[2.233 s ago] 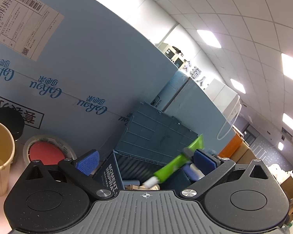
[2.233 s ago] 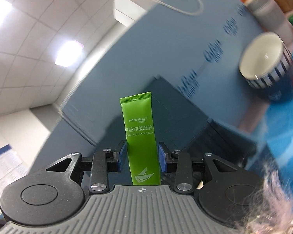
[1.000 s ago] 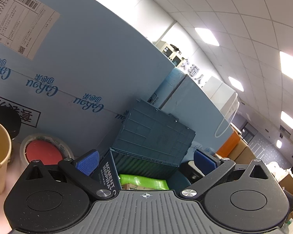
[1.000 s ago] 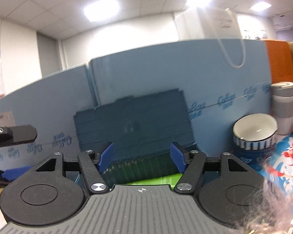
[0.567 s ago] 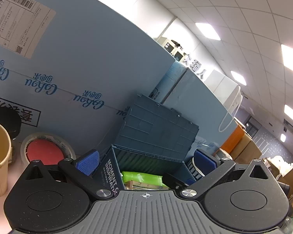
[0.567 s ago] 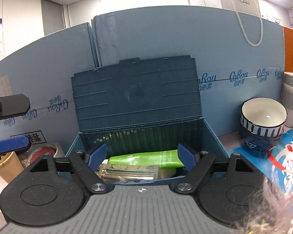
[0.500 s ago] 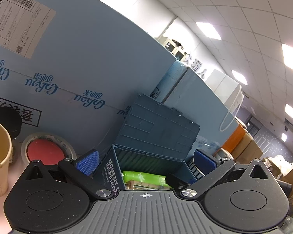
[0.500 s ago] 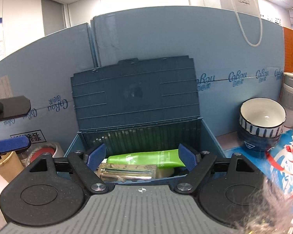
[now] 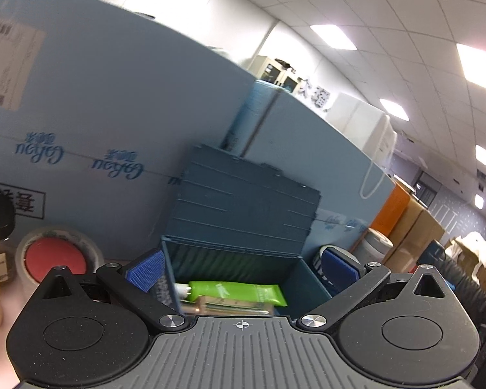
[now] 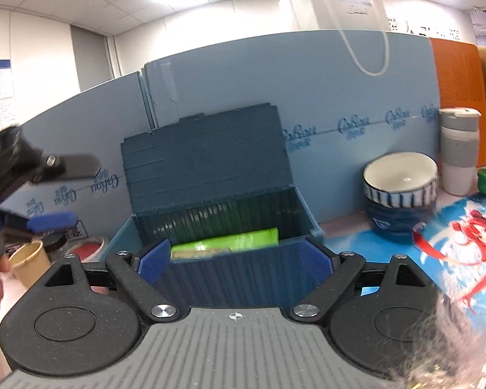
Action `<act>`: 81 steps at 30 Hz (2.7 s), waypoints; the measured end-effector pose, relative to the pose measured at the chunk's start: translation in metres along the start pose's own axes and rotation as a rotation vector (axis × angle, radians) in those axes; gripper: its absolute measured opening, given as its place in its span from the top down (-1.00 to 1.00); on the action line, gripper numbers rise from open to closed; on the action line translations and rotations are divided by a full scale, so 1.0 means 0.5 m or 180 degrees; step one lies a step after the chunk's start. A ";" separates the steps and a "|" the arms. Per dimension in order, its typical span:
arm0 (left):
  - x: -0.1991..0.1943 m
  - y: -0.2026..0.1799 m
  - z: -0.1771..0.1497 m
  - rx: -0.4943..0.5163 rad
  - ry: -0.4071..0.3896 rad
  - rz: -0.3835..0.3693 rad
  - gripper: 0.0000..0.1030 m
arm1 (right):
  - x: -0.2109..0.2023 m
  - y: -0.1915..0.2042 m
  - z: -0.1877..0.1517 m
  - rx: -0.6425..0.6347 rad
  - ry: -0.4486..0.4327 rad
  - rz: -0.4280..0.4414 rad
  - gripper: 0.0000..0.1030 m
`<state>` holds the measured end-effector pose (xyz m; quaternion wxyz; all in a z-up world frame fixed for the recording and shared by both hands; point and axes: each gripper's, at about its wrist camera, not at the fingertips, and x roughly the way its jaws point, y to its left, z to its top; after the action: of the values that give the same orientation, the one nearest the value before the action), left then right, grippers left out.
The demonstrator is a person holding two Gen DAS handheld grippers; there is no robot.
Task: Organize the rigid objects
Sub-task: 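Move the right tool back to the green-capped jar on the mat, then close the right tool on the green-capped jar and lift it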
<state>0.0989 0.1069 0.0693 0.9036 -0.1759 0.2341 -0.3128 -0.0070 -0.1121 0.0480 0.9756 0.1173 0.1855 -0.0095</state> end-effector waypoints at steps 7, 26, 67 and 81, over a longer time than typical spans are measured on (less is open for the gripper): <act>0.019 -0.063 -0.023 0.0298 -0.0025 0.0026 -1.00 | -0.050 -0.060 -0.023 -0.0075 -0.0025 0.0011 -0.76; 0.065 -0.233 -0.170 0.1037 -0.0424 0.0144 -1.00 | -0.153 -0.362 -0.048 0.0756 -0.0150 -0.0720 -0.89; 0.200 -0.380 -0.256 0.1195 -0.0511 0.0263 -1.00 | 0.194 -0.770 0.128 0.0092 0.0399 -0.1247 -0.24; 0.202 -0.354 -0.239 0.0996 -0.0428 0.0208 -1.00 | 0.170 -0.786 0.125 0.0235 0.0444 -0.1263 0.24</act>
<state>0.0196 -0.1105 0.0209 0.9432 -0.0459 0.1272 -0.3034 0.0704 -0.5068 -0.0150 0.9344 0.1145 0.2715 -0.2001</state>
